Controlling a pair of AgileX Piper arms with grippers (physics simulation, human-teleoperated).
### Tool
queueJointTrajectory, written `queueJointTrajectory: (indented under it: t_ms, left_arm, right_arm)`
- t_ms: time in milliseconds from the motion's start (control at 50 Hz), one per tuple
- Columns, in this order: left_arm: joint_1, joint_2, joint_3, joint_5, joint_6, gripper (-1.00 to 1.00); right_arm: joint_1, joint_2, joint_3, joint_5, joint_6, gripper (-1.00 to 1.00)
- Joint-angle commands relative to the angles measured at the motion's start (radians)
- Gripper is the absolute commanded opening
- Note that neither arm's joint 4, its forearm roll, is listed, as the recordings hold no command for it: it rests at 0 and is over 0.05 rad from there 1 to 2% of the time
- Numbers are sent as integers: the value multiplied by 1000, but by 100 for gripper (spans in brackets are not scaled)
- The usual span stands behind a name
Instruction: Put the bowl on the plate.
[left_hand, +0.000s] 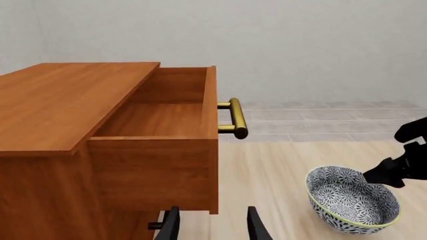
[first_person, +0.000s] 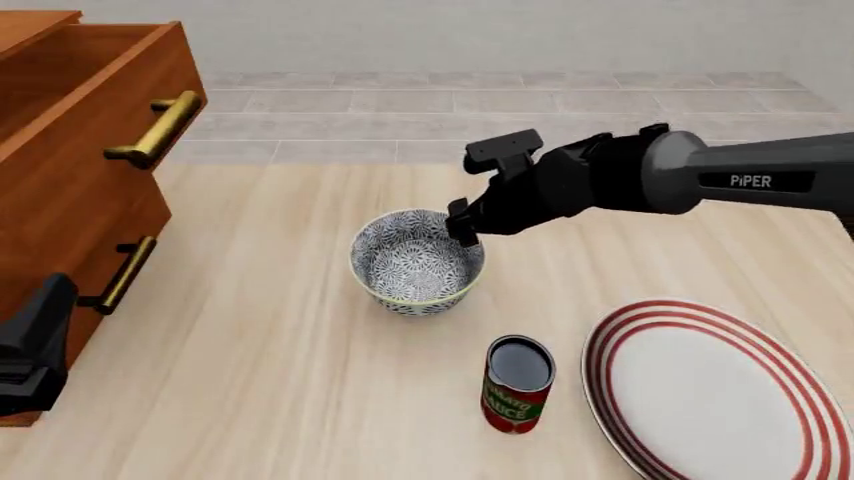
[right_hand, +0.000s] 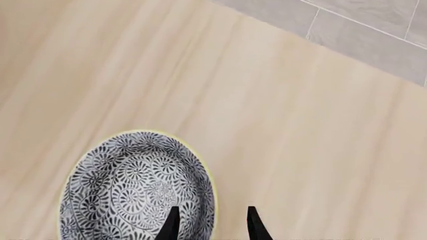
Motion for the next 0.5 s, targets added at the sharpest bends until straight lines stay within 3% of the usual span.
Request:
queueJointTrajectory:
  t_ms: [20,500]
  left_arm:
    - [0,0,0,0,0,100]
    - [0,0,0,0,0,100]
  right_arm:
    - [9,24,23,-11,8,100]
    - [4,53,43,-28,8,100]
